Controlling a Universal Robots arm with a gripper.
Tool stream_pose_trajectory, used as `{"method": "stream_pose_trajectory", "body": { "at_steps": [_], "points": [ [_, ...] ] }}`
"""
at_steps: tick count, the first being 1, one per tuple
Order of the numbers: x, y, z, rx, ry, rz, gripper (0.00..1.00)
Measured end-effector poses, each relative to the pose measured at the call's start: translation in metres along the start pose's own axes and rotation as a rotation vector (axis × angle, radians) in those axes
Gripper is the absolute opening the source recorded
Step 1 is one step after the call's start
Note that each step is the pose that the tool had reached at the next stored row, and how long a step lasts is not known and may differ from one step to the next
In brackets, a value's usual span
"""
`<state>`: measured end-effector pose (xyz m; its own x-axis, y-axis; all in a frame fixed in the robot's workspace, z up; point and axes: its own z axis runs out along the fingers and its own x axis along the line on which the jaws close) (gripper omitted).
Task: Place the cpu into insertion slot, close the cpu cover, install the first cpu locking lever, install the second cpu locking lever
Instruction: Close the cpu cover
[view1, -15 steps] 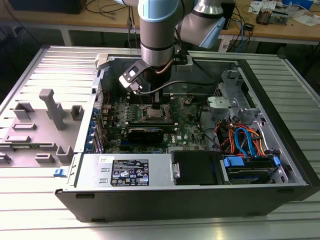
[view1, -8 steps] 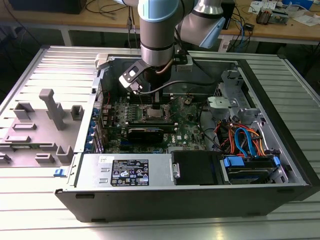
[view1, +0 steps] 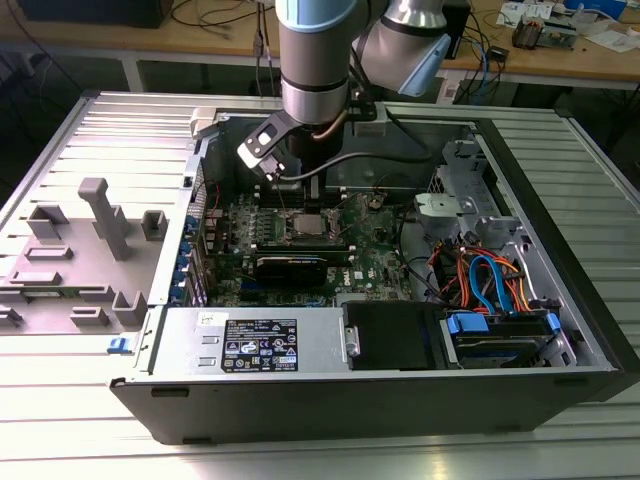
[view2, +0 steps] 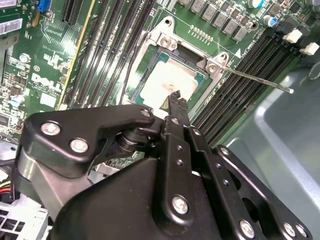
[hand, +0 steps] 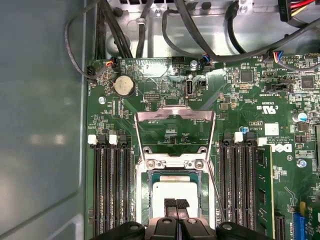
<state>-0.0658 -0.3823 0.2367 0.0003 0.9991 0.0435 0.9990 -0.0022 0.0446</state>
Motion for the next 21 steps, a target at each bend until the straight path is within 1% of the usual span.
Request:
{"method": "stream_pose_trajectory", "body": {
  "at_steps": [4,8,15,18,19,20,21],
  "points": [
    [0.0002,0.0002,-0.0037,0.0,0.0001,0.0,0.11],
    [0.0005,0.0004,-0.0104,-0.0003,0.0001,0.0,0.11],
    [0.0007,0.0005,-0.0145,-0.0004,0.0001,0.0,0.11],
    [0.0009,0.0007,-0.0196,-0.0003,0.0,-0.001,0.11],
    [0.001,0.0008,-0.02,-0.0003,0.0003,-0.003,0.11],
    [0.001,0.0007,-0.02,0.0024,-0.0029,-0.015,0.11],
    [0.001,0.0008,-0.0201,0.0043,-0.003,-0.023,0.11]
  ]
}}
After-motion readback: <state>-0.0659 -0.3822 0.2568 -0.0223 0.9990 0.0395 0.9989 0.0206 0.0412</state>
